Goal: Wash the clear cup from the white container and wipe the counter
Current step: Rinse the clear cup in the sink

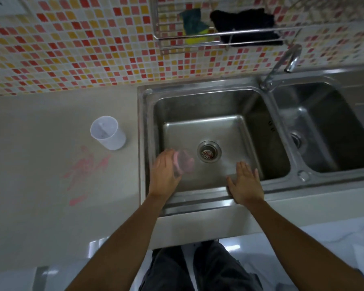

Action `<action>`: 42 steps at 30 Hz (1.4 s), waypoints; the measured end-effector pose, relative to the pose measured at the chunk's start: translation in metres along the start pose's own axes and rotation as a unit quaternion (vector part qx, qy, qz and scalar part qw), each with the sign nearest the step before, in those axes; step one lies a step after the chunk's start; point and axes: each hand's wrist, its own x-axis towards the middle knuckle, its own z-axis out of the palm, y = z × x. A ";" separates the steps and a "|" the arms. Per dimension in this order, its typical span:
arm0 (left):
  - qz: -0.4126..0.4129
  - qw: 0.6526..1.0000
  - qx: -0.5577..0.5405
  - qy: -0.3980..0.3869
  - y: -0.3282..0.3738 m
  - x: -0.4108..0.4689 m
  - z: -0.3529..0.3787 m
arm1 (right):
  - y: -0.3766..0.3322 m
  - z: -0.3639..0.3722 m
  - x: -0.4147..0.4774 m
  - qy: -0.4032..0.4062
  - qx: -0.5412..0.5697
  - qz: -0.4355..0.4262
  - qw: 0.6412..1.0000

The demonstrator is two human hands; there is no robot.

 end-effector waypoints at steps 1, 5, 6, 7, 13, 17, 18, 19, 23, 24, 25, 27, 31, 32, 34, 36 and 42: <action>0.020 0.999 0.042 -0.007 0.002 0.003 0.005 | -0.001 0.000 0.000 0.001 -0.005 -0.003 1.000; 0.051 0.977 0.199 -0.055 0.001 0.009 0.020 | -0.001 0.000 -0.001 0.003 -0.017 -0.012 1.000; 0.052 0.969 0.232 -0.066 0.001 0.008 0.021 | 0.000 0.000 -0.001 0.002 -0.016 -0.014 1.000; 0.054 0.959 0.268 -0.078 0.003 0.008 0.022 | 0.000 0.000 -0.001 0.003 -0.012 -0.014 1.000; 0.063 0.900 0.412 -0.123 0.022 0.004 0.017 | 0.000 -0.003 -0.002 0.006 0.001 -0.018 1.000; 0.115 0.868 0.469 -0.118 0.034 0.005 0.019 | 0.000 -0.004 -0.004 0.010 0.012 -0.019 1.000; 0.124 0.865 0.473 -0.111 0.036 0.006 0.020 | 0.000 -0.004 -0.004 0.010 0.012 -0.020 1.000; 0.130 0.864 0.474 -0.106 0.037 0.006 0.021 | 0.000 -0.003 -0.004 0.013 0.012 -0.021 1.000; 0.099 0.868 0.470 -0.125 0.036 0.004 0.023 | 0.002 -0.004 -0.005 0.003 0.012 -0.022 1.000; 0.084 0.868 0.472 -0.132 0.038 0.003 0.022 | 0.003 -0.003 -0.006 0.002 0.011 -0.023 1.000; 0.071 0.869 0.470 -0.137 0.039 0.004 0.022 | 0.003 -0.001 -0.005 0.004 0.014 -0.022 1.000; 0.041 0.878 0.451 -0.155 0.038 0.007 0.023 | 0.003 -0.001 -0.003 0.003 0.024 -0.018 1.000; 0.005 0.902 0.397 -0.170 0.032 0.016 0.029 | 0.002 -0.001 -0.002 0.002 0.035 -0.014 0.999; 0.004 0.910 0.383 -0.160 0.030 0.019 0.032 | 0.001 -0.002 -0.001 0.006 0.046 -0.015 0.999; -0.005 0.930 0.342 -0.132 0.030 0.024 0.039 | 0.003 -0.006 -0.002 0.005 0.101 -0.022 0.995; -0.009 0.951 0.294 -0.092 0.038 0.032 0.044 | 0.013 -0.015 0.002 0.016 0.176 -0.025 0.984; -0.031 0.988 0.148 -0.010 0.106 0.083 0.060 | 0.081 -0.083 0.070 0.103 0.253 0.020 0.962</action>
